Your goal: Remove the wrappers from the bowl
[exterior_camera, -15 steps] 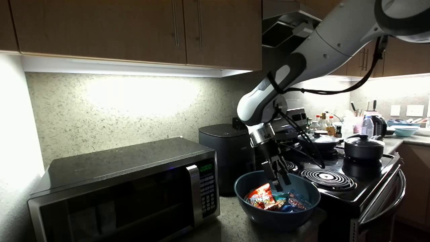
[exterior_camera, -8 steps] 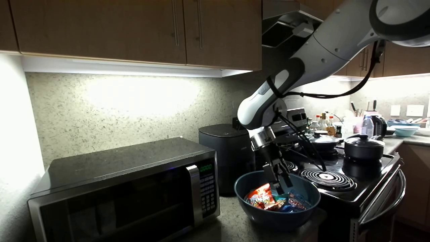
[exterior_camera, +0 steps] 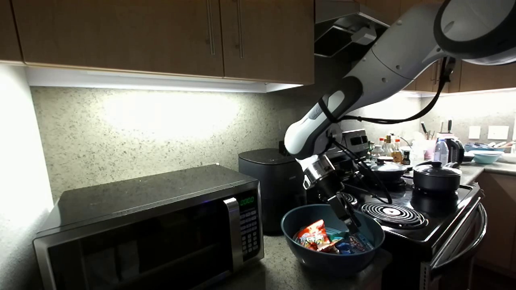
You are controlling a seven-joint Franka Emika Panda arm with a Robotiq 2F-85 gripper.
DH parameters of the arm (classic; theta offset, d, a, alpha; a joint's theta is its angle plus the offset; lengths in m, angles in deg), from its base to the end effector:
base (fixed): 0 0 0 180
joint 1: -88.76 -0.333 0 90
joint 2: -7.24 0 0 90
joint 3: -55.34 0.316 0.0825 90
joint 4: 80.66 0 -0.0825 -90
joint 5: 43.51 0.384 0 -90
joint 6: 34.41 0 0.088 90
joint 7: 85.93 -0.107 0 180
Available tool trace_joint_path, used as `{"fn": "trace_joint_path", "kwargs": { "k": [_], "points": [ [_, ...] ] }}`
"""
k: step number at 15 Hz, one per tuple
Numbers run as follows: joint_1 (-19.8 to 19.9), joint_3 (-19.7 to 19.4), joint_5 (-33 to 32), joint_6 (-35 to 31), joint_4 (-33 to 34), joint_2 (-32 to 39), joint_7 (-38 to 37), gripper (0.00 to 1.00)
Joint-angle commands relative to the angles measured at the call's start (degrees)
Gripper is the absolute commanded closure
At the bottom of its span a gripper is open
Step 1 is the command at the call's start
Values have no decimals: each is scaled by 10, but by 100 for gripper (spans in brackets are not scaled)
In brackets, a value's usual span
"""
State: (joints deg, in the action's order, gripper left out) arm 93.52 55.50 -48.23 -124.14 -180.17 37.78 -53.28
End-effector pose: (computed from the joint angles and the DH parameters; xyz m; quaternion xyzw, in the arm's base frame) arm 0.5742 -0.0552 0.2411 -0.9066 -0.2410 0.3384 0.0740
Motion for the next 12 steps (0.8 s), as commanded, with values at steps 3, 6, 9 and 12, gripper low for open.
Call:
{"fn": "trace_joint_path", "kwargs": {
  "k": [3, 6, 9, 12],
  "points": [
    [9, 10, -9, 7, 16, 2, 10, 0],
    [7, 12, -10, 4, 21, 7, 7, 0],
    [-3, 11, -38, 2, 32, 34, 5, 0],
    [-7, 13, -58, 8, 41, 53, 9, 0]
  ]
}}
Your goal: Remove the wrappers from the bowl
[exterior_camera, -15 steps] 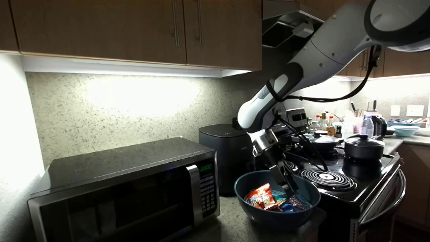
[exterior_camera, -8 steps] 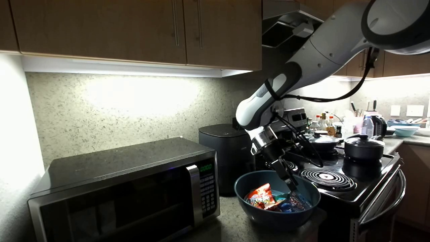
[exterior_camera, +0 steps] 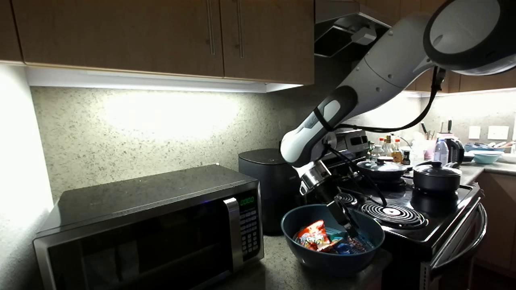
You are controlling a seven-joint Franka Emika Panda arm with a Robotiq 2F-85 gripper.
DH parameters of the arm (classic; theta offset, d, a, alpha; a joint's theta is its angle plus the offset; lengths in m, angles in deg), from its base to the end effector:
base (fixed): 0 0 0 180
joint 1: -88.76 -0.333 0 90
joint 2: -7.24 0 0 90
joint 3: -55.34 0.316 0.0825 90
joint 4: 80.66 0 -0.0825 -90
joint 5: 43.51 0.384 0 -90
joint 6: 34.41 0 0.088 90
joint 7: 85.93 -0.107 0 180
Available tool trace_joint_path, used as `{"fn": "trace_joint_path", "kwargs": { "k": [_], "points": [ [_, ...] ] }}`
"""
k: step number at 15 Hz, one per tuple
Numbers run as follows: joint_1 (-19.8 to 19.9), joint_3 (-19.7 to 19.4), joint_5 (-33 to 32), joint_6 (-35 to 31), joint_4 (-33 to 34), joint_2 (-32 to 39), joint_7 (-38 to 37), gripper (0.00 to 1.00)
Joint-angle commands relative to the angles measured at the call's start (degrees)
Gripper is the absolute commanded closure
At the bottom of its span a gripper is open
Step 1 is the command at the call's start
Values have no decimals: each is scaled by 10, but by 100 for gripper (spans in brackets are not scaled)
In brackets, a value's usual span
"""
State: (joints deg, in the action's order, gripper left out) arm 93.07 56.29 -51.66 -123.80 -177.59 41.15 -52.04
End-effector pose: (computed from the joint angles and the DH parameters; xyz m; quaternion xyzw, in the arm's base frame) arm 0.5831 -0.0502 0.2228 -0.8938 -0.2696 0.3542 0.0540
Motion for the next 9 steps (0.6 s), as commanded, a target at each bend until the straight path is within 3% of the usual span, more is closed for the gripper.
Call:
{"fn": "trace_joint_path", "kwargs": {
  "k": [1, 3, 9],
  "points": [
    [-2, 7, -27, 9, 19, 24, 0, 25],
    [1, 12, -28, 18, 27, 34, 8, 32],
    [11, 14, -9, 42, 52, 46, 4, 72]
  ]
}}
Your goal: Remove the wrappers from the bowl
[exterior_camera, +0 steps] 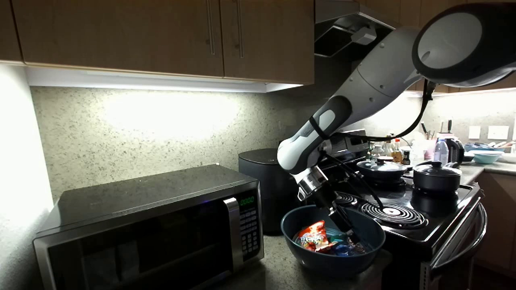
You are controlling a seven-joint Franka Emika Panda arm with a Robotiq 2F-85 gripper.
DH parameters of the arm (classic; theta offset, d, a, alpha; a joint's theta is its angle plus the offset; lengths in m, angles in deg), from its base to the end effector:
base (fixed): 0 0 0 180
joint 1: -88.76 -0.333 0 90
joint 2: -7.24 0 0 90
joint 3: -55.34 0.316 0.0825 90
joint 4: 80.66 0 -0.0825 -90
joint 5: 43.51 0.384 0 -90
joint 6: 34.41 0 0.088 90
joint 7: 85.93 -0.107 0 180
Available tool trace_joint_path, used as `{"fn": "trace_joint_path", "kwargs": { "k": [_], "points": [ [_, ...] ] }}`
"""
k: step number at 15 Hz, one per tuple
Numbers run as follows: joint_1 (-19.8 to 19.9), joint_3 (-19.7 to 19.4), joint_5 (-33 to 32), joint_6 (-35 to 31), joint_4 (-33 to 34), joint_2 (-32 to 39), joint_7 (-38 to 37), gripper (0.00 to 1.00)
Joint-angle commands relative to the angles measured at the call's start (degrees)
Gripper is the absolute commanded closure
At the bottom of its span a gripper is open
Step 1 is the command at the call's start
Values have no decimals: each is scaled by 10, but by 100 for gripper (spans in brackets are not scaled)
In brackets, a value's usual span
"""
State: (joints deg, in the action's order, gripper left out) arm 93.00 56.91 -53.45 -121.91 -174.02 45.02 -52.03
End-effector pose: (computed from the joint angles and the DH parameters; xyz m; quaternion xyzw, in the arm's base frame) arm 0.5915 -0.0480 0.2046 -0.8836 -0.2772 0.3744 0.0469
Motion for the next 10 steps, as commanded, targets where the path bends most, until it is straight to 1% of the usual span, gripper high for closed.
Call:
{"fn": "trace_joint_path", "kwargs": {
  "k": [1, 2, 3, 6, 7, 10],
  "points": [
    [13, 8, 14, 27, 19, 7, 3, 78],
    [15, 8, 21, 31, 21, 5, -2, 85],
    [17, 8, 26, 37, 23, 5, -4, 90],
    [24, 8, 46, 56, 31, 7, -4, 96],
    [26, 8, 53, 58, 32, 7, -6, 97],
    [31, 8, 74, 70, 35, 2, -13, 92]
  ]
}}
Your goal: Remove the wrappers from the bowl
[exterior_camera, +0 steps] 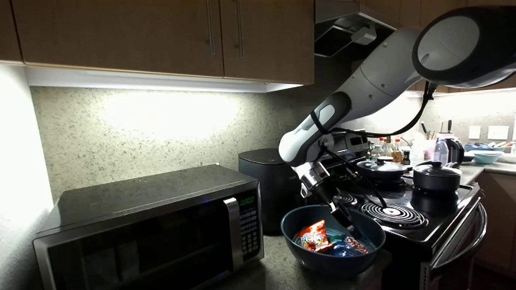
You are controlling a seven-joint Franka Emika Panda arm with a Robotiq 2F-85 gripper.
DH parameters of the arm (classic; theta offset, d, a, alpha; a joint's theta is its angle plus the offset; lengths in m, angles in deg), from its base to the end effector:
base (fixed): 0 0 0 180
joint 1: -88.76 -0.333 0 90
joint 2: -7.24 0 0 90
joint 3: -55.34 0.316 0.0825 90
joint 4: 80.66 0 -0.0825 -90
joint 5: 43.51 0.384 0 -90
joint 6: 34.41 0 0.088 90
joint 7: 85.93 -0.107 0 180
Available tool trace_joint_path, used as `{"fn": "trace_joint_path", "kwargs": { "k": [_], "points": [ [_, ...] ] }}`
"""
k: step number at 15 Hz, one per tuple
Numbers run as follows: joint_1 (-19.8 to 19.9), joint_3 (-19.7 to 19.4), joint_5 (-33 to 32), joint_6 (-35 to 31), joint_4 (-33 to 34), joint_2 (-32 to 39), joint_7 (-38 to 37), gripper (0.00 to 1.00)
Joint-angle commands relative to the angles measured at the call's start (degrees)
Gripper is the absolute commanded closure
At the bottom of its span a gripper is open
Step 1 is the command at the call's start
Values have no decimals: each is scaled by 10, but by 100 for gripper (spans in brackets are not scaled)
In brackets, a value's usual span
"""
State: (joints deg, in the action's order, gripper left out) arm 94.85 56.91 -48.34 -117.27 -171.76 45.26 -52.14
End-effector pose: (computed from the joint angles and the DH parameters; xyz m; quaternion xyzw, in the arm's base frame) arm 0.5906 -0.0581 0.2156 -0.8863 -0.2441 0.3810 0.0989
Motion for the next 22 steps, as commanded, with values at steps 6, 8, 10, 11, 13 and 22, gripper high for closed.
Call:
{"fn": "trace_joint_path", "kwargs": {
  "k": [6, 8, 10, 11, 13, 22],
  "points": [
    [11, 18, 71, 12, -9, -68, -15, 92],
    [10, 21, 88, 19, -3, -79, -16, 92],
    [10, 22, 104, 22, 0, -88, -13, 91],
    [10, 23, 112, 25, 2, -90, -12, 91],
    [5, 27, 124, 29, 7, -93, -11, 92],
    [-53, 56, 121, -16, 23, -112, -36, 91]
  ]
}}
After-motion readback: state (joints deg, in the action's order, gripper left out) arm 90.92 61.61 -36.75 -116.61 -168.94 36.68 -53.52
